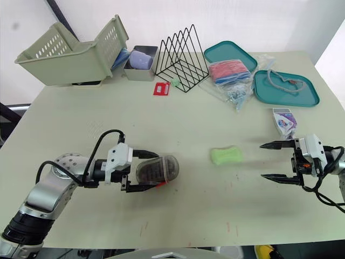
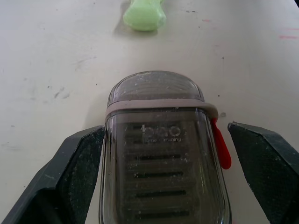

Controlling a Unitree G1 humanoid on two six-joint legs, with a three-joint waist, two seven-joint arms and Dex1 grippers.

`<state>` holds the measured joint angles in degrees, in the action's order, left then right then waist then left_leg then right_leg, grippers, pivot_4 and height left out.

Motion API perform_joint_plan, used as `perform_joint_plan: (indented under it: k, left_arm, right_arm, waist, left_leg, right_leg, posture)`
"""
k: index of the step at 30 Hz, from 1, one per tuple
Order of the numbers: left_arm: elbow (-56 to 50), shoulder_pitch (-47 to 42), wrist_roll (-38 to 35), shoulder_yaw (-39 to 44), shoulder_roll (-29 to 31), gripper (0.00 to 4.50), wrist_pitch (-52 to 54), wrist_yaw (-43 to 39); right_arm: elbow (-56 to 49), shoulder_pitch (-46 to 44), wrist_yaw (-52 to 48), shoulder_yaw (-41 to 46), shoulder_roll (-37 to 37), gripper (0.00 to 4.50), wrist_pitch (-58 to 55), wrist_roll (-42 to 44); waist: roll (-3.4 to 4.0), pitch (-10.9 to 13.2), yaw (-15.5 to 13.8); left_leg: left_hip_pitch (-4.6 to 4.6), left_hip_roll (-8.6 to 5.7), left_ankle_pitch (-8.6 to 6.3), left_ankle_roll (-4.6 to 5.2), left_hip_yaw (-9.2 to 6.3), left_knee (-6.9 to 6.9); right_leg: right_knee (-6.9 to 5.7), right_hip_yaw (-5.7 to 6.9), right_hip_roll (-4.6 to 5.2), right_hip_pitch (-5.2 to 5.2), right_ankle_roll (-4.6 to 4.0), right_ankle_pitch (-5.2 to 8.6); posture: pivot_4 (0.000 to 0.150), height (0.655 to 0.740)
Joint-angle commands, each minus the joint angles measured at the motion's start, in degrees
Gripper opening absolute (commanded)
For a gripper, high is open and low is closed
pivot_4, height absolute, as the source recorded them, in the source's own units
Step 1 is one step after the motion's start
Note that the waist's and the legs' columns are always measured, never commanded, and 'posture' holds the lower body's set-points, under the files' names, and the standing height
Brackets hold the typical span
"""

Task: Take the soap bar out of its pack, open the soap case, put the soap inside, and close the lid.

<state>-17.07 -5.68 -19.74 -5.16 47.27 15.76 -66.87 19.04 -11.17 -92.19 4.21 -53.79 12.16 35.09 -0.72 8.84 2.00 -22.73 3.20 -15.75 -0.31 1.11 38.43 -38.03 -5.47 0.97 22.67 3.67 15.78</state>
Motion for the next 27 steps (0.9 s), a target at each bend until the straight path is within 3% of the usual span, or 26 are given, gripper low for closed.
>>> perform_joint_plan:
  k: [1,14,27]
  left_arm:
    - [-2.3,-0.56,1.05,-0.67,1.99,4.5,0.61,-0.9]
    - [-1.77,1.93,2.14,2.92,6.45,4.5,-2.16,-1.93]
    - [-0.91,2.78,4.65,0.92,4.95,4.5,-4.1,-0.03]
  right_arm:
    - [0.27,-0.68,-0.31,1.28,1.08,4.45,0.63,-0.62]
    - [-0.34,0.78,-0.31,2.46,3.33,4.45,0.98,-3.04]
    - [0.01,0.43,-0.31,2.14,3.12,4.45,1.04,-3.15]
  waist:
    - [0.0,0.0,0.01]
    - [0.01,0.0,0.0]
    - [0.01,0.0,-0.16]
  left_leg:
    - [0.0,0.0,0.0,0.0,0.0,0.0]
    - [0.01,0.0,0.0,0.0,0.02,0.0]
    - [0.01,0.0,0.0,0.0,0.03,0.01]
  right_leg:
    - [0.0,0.0,0.0,0.0,0.0,0.0]
    - [-0.02,-0.02,0.01,0.0,0.0,0.0]
    - [-0.03,-0.01,0.01,0.0,0.0,0.0]
  posture:
    - [0.15,0.74]
    - [0.15,0.74]
    - [0.15,0.74]
